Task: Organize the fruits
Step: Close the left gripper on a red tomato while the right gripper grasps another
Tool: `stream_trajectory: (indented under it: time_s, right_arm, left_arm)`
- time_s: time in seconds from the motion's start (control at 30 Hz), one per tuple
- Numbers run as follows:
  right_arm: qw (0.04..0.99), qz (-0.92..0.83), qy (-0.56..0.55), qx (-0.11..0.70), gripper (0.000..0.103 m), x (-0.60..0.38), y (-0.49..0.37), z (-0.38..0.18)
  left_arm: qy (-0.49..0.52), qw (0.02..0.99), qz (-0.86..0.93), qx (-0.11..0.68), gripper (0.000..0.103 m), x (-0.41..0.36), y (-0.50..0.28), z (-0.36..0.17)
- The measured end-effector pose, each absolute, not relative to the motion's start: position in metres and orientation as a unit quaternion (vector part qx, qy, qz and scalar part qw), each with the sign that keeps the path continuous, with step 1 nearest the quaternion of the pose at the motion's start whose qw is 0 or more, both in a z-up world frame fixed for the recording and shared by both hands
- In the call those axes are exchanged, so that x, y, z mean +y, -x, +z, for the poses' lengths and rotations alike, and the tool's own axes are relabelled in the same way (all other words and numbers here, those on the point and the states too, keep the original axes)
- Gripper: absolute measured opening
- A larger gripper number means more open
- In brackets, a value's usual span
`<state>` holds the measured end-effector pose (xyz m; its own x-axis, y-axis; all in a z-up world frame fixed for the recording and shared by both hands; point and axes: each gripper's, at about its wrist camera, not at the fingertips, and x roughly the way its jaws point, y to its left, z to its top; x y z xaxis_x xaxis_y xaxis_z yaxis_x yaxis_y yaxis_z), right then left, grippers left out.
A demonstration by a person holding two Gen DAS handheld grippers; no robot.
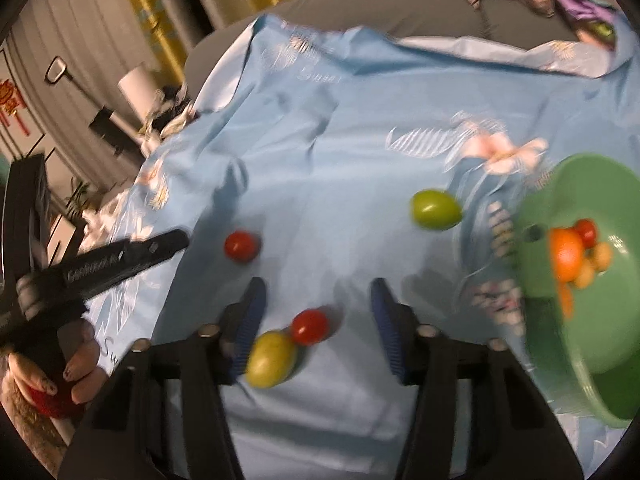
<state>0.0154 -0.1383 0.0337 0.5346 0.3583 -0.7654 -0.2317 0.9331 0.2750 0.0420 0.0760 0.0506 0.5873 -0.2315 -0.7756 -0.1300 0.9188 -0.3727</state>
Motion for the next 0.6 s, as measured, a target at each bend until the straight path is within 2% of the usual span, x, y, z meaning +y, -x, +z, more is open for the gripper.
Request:
stream_trajectory:
  time_s: [0.23, 0.6]
  right_arm:
    - [0.844, 0.180, -0.070, 0.501, 0.030, -0.120, -0.026, 0.006]
    - [0.835, 0.176, -0.070, 0.517, 0.029, -0.122, -0.032, -0.006]
  left_arm:
    - [0.177, 0.860, -0.041, 0.477, 0.030, 0.059, -0.065, 0.033]
    - [0.149, 0.850, -0.032, 0.505, 0.030, 0.049, -0.080, 0.013]
